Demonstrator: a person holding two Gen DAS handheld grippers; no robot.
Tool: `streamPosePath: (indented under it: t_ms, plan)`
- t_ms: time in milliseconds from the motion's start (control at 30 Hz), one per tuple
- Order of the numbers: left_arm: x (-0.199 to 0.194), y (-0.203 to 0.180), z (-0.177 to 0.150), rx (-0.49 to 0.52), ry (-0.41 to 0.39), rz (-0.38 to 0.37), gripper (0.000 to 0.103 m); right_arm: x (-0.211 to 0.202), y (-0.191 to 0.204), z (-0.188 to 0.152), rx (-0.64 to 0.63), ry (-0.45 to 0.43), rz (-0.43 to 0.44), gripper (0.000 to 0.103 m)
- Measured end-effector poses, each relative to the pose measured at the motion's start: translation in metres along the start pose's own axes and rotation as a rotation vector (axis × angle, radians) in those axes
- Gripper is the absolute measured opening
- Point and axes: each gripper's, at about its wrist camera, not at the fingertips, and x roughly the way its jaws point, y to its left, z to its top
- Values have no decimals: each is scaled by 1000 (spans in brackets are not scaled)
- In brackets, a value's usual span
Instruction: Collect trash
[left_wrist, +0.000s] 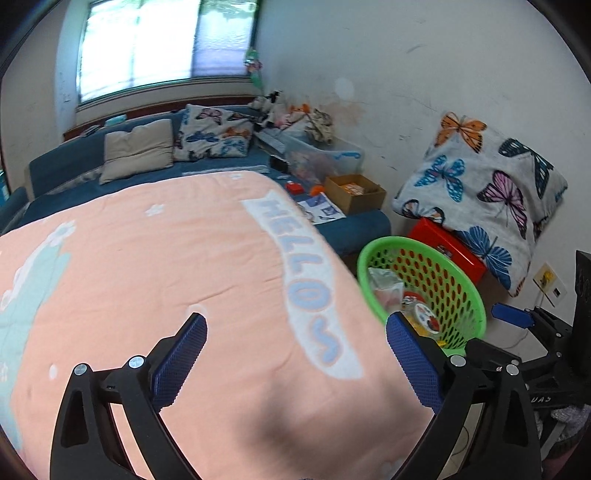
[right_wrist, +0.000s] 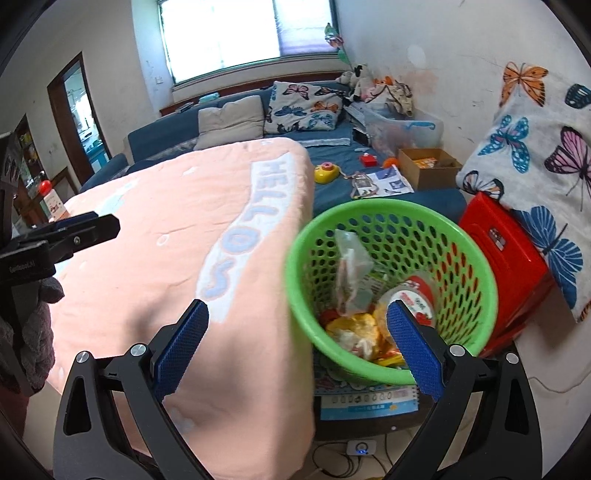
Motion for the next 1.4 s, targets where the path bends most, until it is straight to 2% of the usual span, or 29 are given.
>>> streamPosePath:
  t_ms: [400,567,733,933,1233,1400]
  plan:
    - [-38,59,-29,-83,-25,143,96,7,47,8,-46,-2,46,96]
    - [-53,81,-39,-133,-33,182,96,11,64,10,-54,4,79,96]
    - [-67,99,-48,-168,-42,248,96,14,81,11,-94,0,79,96]
    - [-76,109,-58,-195,-43,291,96,14,98,8,-124,-13,76,96]
    - [-87,114,-69,-212,-52,309,96,12,103,6,-89,-25,119,97]
    - [-91,113,-72,-200,-60,351,96,12,105,2,-75,-27,120,97]
